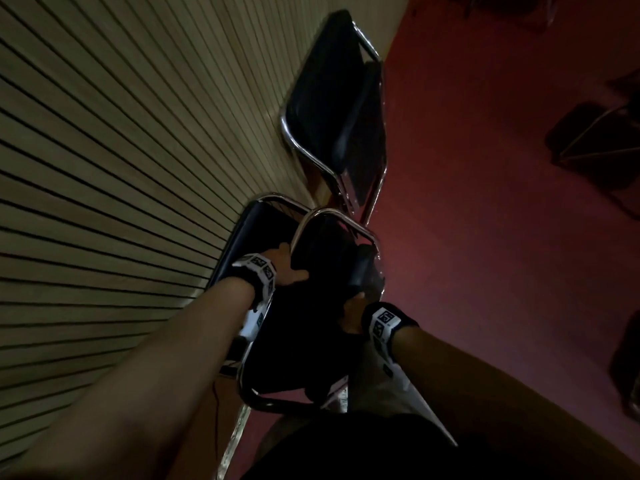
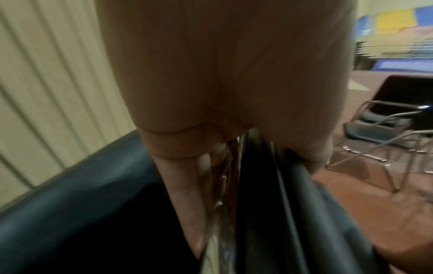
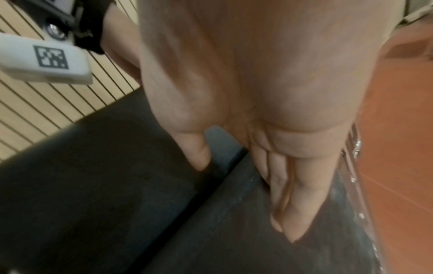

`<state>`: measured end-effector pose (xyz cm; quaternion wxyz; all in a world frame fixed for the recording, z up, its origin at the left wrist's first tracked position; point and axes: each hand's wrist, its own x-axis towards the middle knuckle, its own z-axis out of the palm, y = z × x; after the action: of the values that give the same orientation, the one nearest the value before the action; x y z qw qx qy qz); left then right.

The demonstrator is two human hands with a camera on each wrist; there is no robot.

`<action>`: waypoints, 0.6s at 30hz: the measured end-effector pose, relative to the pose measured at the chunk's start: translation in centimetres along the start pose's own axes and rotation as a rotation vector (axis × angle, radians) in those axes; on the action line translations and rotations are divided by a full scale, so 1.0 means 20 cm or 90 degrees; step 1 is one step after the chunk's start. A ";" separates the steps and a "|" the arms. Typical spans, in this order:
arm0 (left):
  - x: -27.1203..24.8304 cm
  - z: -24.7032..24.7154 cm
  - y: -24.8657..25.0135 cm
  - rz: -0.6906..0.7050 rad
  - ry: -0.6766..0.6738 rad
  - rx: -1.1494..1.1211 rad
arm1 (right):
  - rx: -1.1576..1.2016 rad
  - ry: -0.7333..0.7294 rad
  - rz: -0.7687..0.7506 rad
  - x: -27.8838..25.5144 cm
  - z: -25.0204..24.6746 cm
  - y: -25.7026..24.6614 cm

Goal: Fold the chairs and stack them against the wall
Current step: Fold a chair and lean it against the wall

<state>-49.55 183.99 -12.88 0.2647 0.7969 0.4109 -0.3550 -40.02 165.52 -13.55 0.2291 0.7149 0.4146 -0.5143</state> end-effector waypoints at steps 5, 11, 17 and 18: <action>0.05 -0.07 -0.07 -0.032 0.001 0.037 | -0.112 -0.004 -0.095 0.09 -0.10 -0.02; 0.06 -0.10 -0.07 -0.034 -0.031 0.052 | -0.025 -0.067 -0.103 0.16 -0.17 -0.02; 0.00 -0.11 -0.10 -0.020 0.015 0.050 | 0.035 0.022 -0.130 0.16 -0.15 -0.02; 0.01 -0.11 -0.11 -0.020 0.007 0.039 | 0.048 0.035 -0.123 0.17 -0.14 -0.02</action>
<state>-50.51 186.75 -11.89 0.2320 0.7999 0.4138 -0.3675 -38.35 168.98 -15.74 0.1401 0.6935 0.4682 -0.5294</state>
